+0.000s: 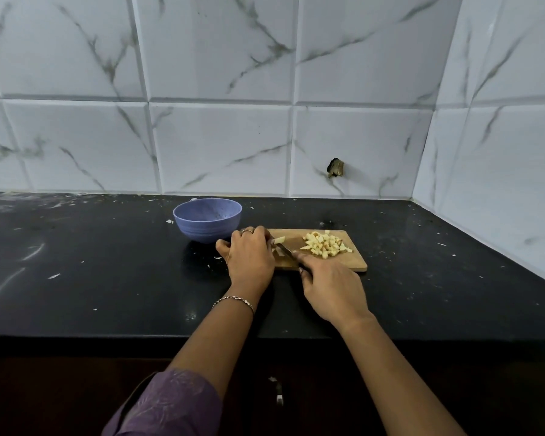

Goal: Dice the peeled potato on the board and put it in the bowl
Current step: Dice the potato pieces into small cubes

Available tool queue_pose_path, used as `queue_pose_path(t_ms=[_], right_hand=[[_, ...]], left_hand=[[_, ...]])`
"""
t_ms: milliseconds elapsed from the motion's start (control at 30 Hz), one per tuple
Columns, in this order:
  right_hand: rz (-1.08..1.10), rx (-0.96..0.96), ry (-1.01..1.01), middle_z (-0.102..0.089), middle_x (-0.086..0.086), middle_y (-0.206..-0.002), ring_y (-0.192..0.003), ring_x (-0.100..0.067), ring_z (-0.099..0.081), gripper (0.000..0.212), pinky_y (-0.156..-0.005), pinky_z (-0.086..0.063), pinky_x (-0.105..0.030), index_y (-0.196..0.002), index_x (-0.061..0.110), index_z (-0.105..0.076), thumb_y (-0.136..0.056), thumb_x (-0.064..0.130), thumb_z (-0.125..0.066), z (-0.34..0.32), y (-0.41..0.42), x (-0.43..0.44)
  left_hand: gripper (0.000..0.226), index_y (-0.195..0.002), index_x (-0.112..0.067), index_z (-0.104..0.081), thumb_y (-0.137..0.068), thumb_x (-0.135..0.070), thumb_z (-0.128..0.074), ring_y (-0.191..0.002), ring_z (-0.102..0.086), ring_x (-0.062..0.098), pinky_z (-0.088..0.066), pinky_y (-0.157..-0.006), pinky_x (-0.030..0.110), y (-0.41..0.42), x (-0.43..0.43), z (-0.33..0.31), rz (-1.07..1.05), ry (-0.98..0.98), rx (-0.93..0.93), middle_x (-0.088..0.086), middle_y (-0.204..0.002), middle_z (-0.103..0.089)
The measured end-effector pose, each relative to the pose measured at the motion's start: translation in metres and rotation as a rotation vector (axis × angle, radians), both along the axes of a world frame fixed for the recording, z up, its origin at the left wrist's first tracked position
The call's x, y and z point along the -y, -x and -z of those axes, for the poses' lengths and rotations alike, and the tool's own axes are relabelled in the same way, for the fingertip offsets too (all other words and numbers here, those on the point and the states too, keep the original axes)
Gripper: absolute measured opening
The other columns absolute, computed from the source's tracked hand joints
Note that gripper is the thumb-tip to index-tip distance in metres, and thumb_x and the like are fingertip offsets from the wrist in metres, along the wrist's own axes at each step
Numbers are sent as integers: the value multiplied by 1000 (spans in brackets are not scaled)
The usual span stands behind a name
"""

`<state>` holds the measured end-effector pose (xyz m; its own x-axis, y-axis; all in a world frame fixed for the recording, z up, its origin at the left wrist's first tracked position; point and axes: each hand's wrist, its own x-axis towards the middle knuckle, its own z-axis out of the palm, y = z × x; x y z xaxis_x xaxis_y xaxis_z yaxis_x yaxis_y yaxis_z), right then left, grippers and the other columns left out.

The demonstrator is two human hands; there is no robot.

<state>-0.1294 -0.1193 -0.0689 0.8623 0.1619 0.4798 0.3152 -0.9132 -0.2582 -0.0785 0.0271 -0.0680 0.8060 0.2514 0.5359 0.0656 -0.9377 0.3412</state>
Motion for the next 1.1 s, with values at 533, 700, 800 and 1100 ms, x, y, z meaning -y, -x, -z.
queue_pose_path(t_ms=[533, 700, 800, 1100], right_hand=[[170, 32, -139, -58, 13, -89, -78, -5, -54, 39, -63, -40, -24, -139, 44, -50, -102, 34, -49, 3, 2, 6], [214, 39, -93, -65, 11, -96, -84, -9, -62, 38, -61, -41, -24, -138, 43, -52, -101, 34, -50, 4, 0, 4], [238, 48, -76, -65, 10, -91, -80, -10, -62, 38, -60, -44, -25, -139, 41, -52, -102, 32, -49, 3, -2, 3], [190, 75, -92, -62, 11, -85, -71, -8, -56, 40, -59, -43, -24, -139, 43, -50, -101, 33, -50, 4, 3, 5]], left_hand=[[24, -115, -32, -65, -102, -27, -45, -121, -45, 19, -18, -101, 46, -5, 14, -3, 296, -237, -85, -3, -114, -65], [25, -115, -31, -66, -101, -34, -46, -125, -45, 19, -15, -110, 53, -3, 13, -3, 258, -199, -121, -3, -116, -64], [26, -113, -31, -68, -98, -34, -46, -122, -47, 19, -15, -109, 52, -1, 13, -3, 238, -194, -115, -3, -114, -65], [34, -113, -27, -71, -96, -39, -44, -121, -47, 19, -15, -112, 54, 7, 15, -4, 211, -273, -153, -2, -115, -65]])
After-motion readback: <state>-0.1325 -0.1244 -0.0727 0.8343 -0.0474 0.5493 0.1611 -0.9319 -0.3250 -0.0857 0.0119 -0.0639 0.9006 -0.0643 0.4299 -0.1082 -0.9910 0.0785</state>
